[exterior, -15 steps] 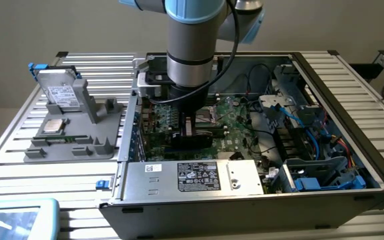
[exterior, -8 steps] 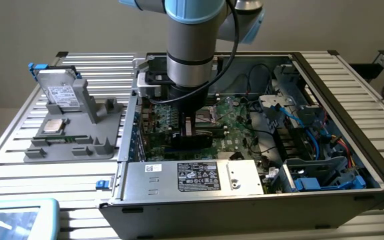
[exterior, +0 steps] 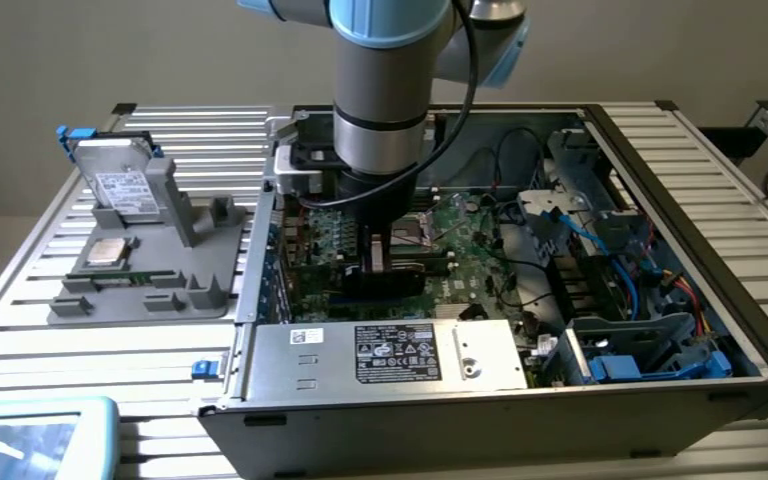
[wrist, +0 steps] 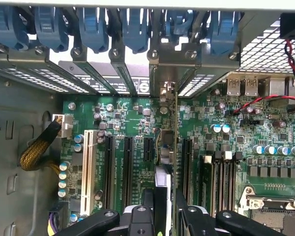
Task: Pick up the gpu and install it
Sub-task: 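Insert the gpu into the slot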
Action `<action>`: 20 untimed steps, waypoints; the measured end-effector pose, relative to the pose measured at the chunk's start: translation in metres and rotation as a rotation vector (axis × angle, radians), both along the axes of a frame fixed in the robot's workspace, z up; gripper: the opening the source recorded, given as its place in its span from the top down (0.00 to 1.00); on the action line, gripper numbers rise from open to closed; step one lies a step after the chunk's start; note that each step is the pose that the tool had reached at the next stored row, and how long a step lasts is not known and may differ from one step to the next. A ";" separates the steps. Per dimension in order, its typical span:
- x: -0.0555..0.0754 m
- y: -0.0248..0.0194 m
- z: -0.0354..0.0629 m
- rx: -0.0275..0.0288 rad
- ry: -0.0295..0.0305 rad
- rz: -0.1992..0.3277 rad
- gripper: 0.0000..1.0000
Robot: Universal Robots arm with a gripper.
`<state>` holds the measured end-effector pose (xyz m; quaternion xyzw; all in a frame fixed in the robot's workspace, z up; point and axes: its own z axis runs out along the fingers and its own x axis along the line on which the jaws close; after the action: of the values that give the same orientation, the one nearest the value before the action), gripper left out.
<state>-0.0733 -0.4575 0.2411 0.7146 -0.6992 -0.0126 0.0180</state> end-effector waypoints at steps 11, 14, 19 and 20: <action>0.000 0.0000 0.0085 0.0004 -0.0007 0.000 0.46; 0.000 0.0001 0.0162 0.0003 -0.0024 0.000 0.40; -0.001 0.0000 0.0340 -0.0001 -0.0036 0.000 0.40; -0.002 0.0000 0.0377 0.0001 -0.0037 0.000 0.40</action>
<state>-0.0749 -0.4575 0.2787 0.7146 -0.6992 -0.0113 0.0167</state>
